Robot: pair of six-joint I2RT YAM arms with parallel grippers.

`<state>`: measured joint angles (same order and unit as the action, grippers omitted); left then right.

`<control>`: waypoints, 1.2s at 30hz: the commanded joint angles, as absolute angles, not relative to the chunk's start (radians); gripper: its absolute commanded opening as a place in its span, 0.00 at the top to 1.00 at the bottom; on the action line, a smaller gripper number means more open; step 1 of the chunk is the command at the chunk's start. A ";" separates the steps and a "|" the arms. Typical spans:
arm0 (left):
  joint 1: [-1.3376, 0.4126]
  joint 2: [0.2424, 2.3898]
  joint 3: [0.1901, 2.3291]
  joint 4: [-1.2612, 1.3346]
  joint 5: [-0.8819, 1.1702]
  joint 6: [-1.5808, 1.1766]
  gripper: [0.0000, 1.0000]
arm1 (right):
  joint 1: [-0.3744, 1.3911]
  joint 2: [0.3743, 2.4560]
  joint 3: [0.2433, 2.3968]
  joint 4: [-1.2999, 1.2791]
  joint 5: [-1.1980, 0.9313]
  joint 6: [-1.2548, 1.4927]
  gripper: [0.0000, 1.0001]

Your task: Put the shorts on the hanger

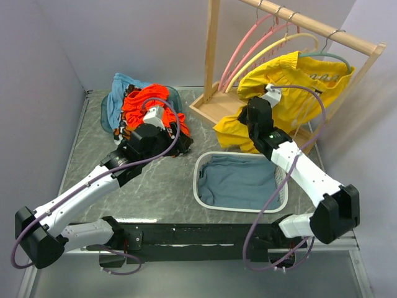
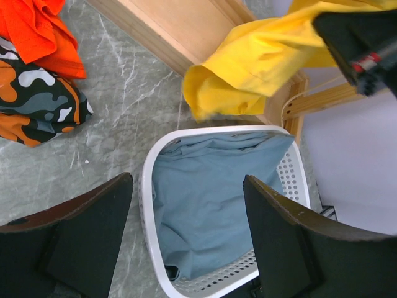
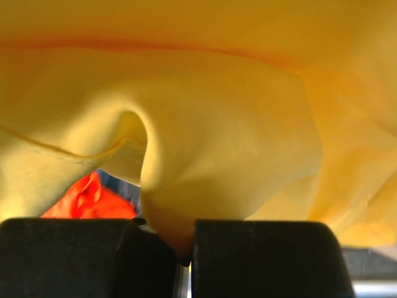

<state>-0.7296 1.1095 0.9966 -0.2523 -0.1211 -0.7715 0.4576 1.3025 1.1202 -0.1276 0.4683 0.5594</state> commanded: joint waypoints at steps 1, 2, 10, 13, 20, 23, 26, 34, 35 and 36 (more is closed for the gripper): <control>-0.727 1.071 1.020 -0.235 -0.135 -0.756 0.23 | 0.399 1.341 1.137 0.048 0.483 0.532 1.00; -0.727 1.074 1.022 -0.242 -0.137 -0.755 0.23 | 0.394 1.363 1.146 0.034 0.488 0.529 1.00; -0.724 1.078 0.985 -0.224 -0.126 -0.765 0.21 | 0.403 1.272 0.958 -0.054 0.402 0.598 0.59; -0.724 1.078 0.950 -0.206 -0.120 -0.778 0.20 | 0.431 1.128 0.867 -0.121 0.381 0.617 0.36; -0.722 1.094 0.905 -0.187 -0.112 -0.804 0.05 | 0.629 0.856 0.720 -0.216 0.368 0.604 0.09; -0.721 1.092 0.876 -0.169 -0.115 -0.824 0.04 | 0.780 0.807 0.660 -0.200 0.373 0.635 0.05; -0.721 1.094 0.853 -0.169 -0.124 -0.834 0.04 | 0.916 0.788 0.583 -0.091 0.414 0.663 0.02; -0.723 1.091 0.716 -0.104 -0.141 -0.833 0.04 | 0.992 0.831 0.489 0.097 0.396 0.629 0.01; -0.723 1.094 0.706 -0.101 -0.141 -0.830 0.04 | 0.994 0.839 0.492 0.101 0.394 0.626 0.01; -0.723 1.098 0.704 -0.103 -0.141 -0.821 0.04 | 0.994 0.848 0.500 0.101 0.394 0.615 0.01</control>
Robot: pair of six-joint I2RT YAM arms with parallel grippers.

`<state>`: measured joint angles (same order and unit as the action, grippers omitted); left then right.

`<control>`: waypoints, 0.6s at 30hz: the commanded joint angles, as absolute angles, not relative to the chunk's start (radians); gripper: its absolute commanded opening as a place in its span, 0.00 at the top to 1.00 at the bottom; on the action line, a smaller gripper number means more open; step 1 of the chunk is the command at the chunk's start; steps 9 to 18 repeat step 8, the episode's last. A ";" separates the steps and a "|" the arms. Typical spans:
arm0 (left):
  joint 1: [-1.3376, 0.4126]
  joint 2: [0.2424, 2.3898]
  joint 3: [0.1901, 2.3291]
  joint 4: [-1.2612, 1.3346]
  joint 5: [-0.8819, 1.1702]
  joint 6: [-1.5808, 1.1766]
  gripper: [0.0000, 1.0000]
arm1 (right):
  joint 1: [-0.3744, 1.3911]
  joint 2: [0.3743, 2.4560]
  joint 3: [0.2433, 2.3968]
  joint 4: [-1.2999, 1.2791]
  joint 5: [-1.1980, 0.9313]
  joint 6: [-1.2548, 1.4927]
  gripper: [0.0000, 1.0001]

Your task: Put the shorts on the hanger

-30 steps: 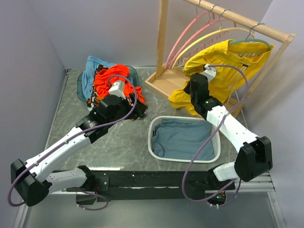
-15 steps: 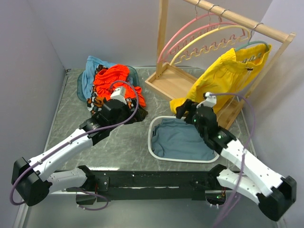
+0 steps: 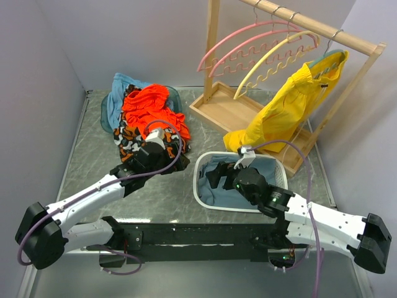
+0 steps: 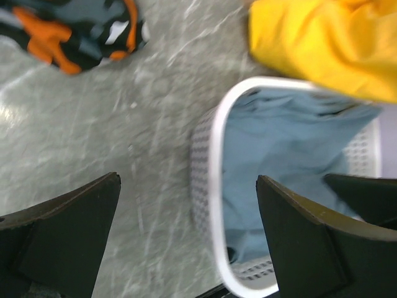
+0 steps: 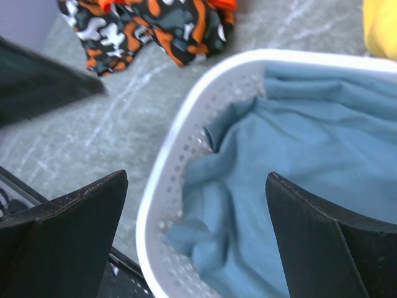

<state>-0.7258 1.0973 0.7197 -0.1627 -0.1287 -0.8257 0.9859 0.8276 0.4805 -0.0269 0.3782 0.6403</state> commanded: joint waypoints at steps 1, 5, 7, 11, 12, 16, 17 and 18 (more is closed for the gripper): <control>-0.724 1.106 0.706 -0.112 -0.149 -0.813 0.03 | 0.994 0.857 0.505 0.101 0.396 0.611 0.00; -0.723 1.092 0.697 -0.103 -0.167 -0.795 0.03 | 0.994 0.854 0.525 0.083 0.417 0.594 0.00; -0.723 1.083 0.695 -0.097 -0.170 -0.796 0.04 | 0.993 0.850 0.534 0.081 0.419 0.583 0.00; -0.723 1.075 0.699 -0.101 -0.172 -0.801 0.04 | 0.994 0.850 0.538 0.065 0.420 0.581 0.00; -0.723 1.075 0.699 -0.101 -0.172 -0.801 0.04 | 0.994 0.850 0.538 0.065 0.420 0.581 0.00; -0.723 1.075 0.699 -0.101 -0.172 -0.801 0.04 | 0.994 0.850 0.538 0.065 0.420 0.581 0.00; -0.723 1.075 0.699 -0.101 -0.172 -0.801 0.04 | 0.994 0.850 0.538 0.065 0.420 0.581 0.00; -0.723 1.075 0.699 -0.101 -0.172 -0.801 0.04 | 0.994 0.850 0.538 0.065 0.420 0.581 0.00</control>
